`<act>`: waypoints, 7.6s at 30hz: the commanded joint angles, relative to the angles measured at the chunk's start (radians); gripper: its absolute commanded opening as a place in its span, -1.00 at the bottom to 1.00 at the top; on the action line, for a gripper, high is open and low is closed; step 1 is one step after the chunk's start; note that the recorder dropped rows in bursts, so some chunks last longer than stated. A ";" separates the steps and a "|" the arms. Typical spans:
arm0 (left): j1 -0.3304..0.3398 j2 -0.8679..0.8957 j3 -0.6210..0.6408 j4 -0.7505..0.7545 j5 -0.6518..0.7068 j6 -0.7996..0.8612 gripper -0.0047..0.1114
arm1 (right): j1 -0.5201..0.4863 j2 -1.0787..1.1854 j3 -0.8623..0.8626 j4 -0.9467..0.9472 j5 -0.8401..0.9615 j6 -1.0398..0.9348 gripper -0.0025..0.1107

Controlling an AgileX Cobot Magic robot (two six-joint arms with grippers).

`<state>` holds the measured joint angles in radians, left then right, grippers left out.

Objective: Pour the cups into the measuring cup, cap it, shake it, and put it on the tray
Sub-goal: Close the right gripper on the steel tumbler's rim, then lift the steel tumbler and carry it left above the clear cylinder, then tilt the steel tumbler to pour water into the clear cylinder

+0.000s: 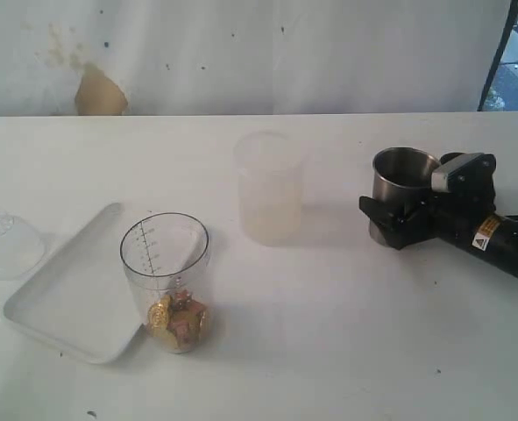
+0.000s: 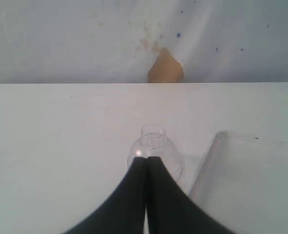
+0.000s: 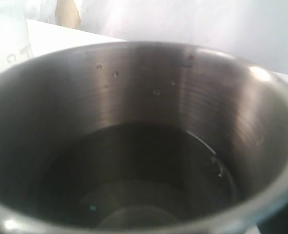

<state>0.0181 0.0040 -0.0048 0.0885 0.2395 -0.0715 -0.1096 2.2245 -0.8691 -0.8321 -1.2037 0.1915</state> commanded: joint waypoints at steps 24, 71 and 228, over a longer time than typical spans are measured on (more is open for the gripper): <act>-0.009 -0.004 0.005 -0.006 -0.004 0.000 -0.92 | 0.021 -0.130 -0.004 -0.175 -0.017 0.168 -0.96; -0.009 -0.004 0.005 -0.006 -0.004 0.000 -0.92 | 0.550 -0.427 -0.040 -0.257 0.184 0.310 -0.96; -0.009 -0.004 0.005 -0.006 -0.004 0.001 -0.92 | 0.696 -0.489 -0.200 -0.374 0.713 -0.350 -0.96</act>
<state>0.0181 0.0040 -0.0048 0.0885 0.2395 -0.0715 0.5863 1.7503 -1.0520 -1.2287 -0.4757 -0.1463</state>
